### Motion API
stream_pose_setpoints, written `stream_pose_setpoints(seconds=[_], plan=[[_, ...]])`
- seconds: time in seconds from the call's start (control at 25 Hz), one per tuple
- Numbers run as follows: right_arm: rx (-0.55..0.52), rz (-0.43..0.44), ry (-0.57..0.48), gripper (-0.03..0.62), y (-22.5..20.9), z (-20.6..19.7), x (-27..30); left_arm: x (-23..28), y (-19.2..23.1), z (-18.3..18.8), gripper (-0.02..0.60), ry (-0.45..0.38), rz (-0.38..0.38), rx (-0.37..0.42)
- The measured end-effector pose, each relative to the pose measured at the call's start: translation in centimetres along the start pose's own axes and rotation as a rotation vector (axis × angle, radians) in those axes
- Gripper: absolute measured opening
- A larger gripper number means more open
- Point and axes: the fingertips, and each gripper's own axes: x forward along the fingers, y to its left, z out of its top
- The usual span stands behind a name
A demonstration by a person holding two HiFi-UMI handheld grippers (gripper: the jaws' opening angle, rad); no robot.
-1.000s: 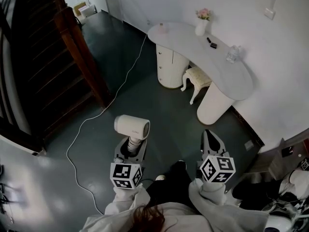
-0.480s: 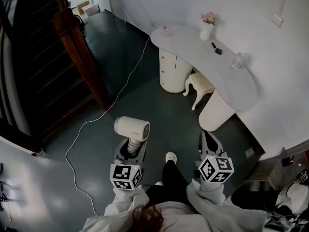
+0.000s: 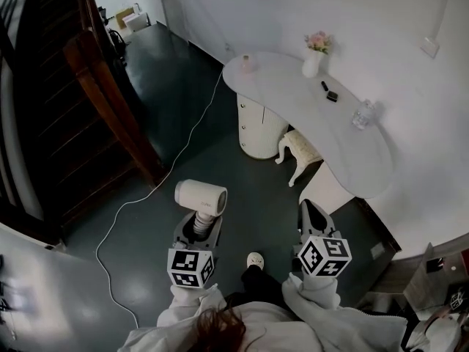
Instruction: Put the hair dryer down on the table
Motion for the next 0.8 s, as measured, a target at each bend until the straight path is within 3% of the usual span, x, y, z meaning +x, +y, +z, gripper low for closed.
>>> stream_pose_setpoints(seconds=[0.44, 0.8], plan=[[-0.016, 0.067, 0.014, 0.049, -2.3, 2.2, 8.6, 7.5, 2.2, 1.7, 0.227, -0.013, 0.047, -0.019], [-0.02, 0.083, 0.024, 0.049, -4.3, 2.2, 11.3, 10.8, 2.3, 1.4, 0.227, -0.013, 0.068, -0.03]])
